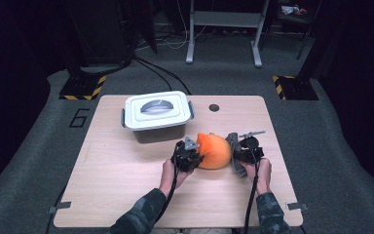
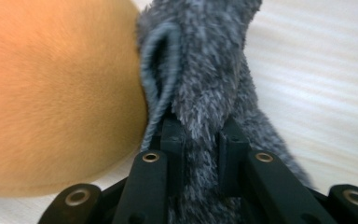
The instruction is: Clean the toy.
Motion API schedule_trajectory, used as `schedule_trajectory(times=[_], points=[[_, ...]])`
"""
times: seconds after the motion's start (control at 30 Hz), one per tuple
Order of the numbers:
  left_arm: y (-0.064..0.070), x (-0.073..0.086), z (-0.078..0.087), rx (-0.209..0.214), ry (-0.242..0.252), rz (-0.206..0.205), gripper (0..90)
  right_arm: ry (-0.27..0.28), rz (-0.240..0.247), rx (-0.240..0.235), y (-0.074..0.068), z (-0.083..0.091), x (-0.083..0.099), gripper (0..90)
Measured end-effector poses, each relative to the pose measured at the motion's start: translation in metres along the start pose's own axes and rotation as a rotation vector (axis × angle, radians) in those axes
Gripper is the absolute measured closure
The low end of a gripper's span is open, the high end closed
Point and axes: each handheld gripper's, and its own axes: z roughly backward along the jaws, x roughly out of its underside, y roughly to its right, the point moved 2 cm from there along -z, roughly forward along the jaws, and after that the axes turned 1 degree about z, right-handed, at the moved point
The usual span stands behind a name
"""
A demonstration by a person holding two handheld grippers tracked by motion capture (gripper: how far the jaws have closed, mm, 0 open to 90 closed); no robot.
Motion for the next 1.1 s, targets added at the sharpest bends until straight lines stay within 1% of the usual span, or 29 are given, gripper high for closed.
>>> schedule_trajectory(times=[0.1,0.17,0.23,0.3,0.33,0.37,0.4,0.43,0.47,0.5,0.57,0.63,0.67,0.7,0.73,0.8,0.83,0.87,0.9,0.93,0.97,1.03,1.07,1.1], points=[[0.0,0.0,0.0,-0.002,0.006,0.0,80.4,0.054,0.006,-0.011,0.0,0.017,-0.009,76.3],[0.001,0.0,0.0,-0.001,0.01,0.001,80.4,0.089,0.015,-0.019,-0.005,0.028,-0.017,76.3],[0.001,0.0,0.0,-0.002,0.011,-0.002,80.3,0.121,0.034,-0.024,-0.012,0.039,-0.024,76.3],[0.002,-0.001,0.0,-0.004,0.009,-0.012,80.3,0.151,0.059,-0.04,-0.02,0.049,-0.032,76.3],[0.003,-0.001,0.0,-0.008,0.012,-0.018,80.3,0.166,0.076,-0.055,-0.025,0.054,-0.036,76.2],[0.004,-0.001,0.0,-0.007,0.008,-0.028,80.4,0.178,0.082,-0.067,-0.031,0.058,-0.039,76.2],[0.005,-0.002,0.0,-0.008,0.009,-0.031,80.3,0.185,0.11,-0.082,-0.036,0.061,-0.042,76.2],[0.006,-0.002,0.0,-0.009,0.007,-0.038,80.4,0.197,0.119,-0.119,-0.041,0.063,-0.045,76.1],[0.006,-0.002,0.0,-0.009,0.007,-0.038,80.3,0.197,0.119,-0.119,-0.041,0.063,-0.045,76.1],[0.007,-0.003,0.0,-0.005,0.005,-0.046,80.3,0.202,0.135,-0.144,-0.051,0.064,-0.05,76.1],[0.007,-0.003,0.0,-0.008,0.001,-0.055,80.3,0.192,0.178,-0.157,-0.062,0.058,-0.055,75.9],[0.007,-0.003,0.0,-0.006,-0.001,-0.053,80.3,0.159,0.186,-0.136,-0.07,0.052,-0.057,75.9],[0.007,-0.003,0.0,-0.006,-0.001,-0.053,80.3,0.159,0.186,-0.136,-0.07,0.052,-0.057,75.9],[0.006,-0.003,0.0,-0.006,0.003,-0.046,80.3,0.146,0.202,-0.119,-0.072,0.044,-0.056,76.0],[0.006,-0.003,0.0,-0.001,0.004,-0.042,80.3,0.144,0.2,-0.11,-0.072,0.043,-0.056,75.9],[0.006,-0.003,0.0,-0.001,0.005,-0.044,80.3,0.147,0.192,-0.112,-0.07,0.042,-0.055,75.9],[0.006,-0.003,0.0,-0.003,0.008,-0.044,80.3,0.146,0.19,-0.107,-0.069,0.043,-0.055,75.9],[0.006,-0.003,0.0,0.0,0.007,-0.044,80.3,0.142,0.19,-0.085,-0.068,0.043,-0.054,75.9],[0.006,-0.003,0.0,0.0,0.007,-0.044,80.3,0.142,0.19,-0.085,-0.068,0.043,-0.054,75.9],[0.005,-0.003,0.0,0.003,0.009,-0.034,80.3,0.139,0.184,-0.079,-0.064,0.042,-0.052,75.9],[0.005,-0.003,0.0,0.003,0.009,-0.034,80.3,0.139,0.184,-0.079,-0.064,0.042,-0.052,75.9],[0.005,-0.002,-0.001,0.006,0.011,-0.027,80.3,0.135,0.171,-0.062,-0.057,0.042,-0.049,75.8],[0.005,-0.002,-0.001,0.006,0.011,-0.027,80.3,0.134,0.158,-0.062,-0.054,0.041,-0.048,75.8],[0.005,-0.002,-0.001,0.006,0.011,-0.027,80.3,0.134,0.158,-0.062,-0.054,0.041,-0.048,75.8]])
